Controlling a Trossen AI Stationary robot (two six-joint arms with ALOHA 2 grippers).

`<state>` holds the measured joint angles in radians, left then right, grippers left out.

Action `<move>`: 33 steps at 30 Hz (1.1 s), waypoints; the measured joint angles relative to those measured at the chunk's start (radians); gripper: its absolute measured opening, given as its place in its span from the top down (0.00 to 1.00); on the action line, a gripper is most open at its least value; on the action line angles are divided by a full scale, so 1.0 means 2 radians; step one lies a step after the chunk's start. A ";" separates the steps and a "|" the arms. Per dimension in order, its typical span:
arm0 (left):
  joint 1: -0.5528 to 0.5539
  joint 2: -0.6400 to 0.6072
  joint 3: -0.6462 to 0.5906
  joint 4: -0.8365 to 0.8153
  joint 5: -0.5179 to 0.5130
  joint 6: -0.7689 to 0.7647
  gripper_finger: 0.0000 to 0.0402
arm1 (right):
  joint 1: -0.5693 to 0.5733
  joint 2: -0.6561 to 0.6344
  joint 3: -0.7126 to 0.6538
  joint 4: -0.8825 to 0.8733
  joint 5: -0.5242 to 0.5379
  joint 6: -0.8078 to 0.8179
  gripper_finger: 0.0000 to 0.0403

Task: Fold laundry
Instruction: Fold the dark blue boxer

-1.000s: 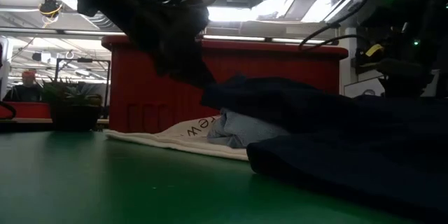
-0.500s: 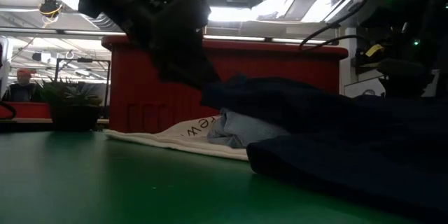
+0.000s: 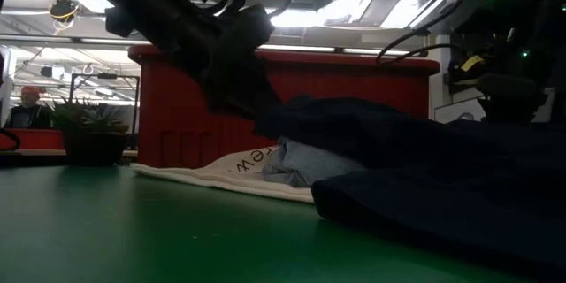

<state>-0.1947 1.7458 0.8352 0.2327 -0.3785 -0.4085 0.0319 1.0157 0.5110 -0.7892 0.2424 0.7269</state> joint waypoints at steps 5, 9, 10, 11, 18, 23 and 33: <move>0.000 0.000 0.000 0.001 -0.005 -0.001 0.97 | 0.000 0.000 0.000 0.000 0.000 0.000 0.64; 0.000 -0.013 0.000 -0.004 -0.027 0.000 0.99 | 0.000 0.000 0.000 0.001 0.000 0.000 0.64; 0.000 -0.017 0.000 -0.006 -0.029 0.001 0.99 | 0.000 0.000 0.000 0.001 0.000 0.000 0.64; 0.001 -0.023 0.000 -0.007 -0.031 0.001 0.99 | 0.000 0.000 0.000 0.001 0.000 0.000 0.64; 0.003 -0.062 0.000 -0.025 -0.059 0.031 1.00 | 0.000 0.000 0.000 0.001 0.000 0.000 0.64; 0.005 -0.085 0.000 -0.103 -0.065 0.031 1.00 | 0.000 0.000 0.000 0.001 0.000 0.023 0.64; -0.002 -0.085 0.000 -0.156 -0.009 0.025 1.00 | 0.000 -0.007 0.024 -0.017 0.008 0.023 0.64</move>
<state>-0.1978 1.5753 0.8349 -0.0801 -0.3967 -0.3587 0.0322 1.0009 0.5596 -0.8223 0.2593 0.7726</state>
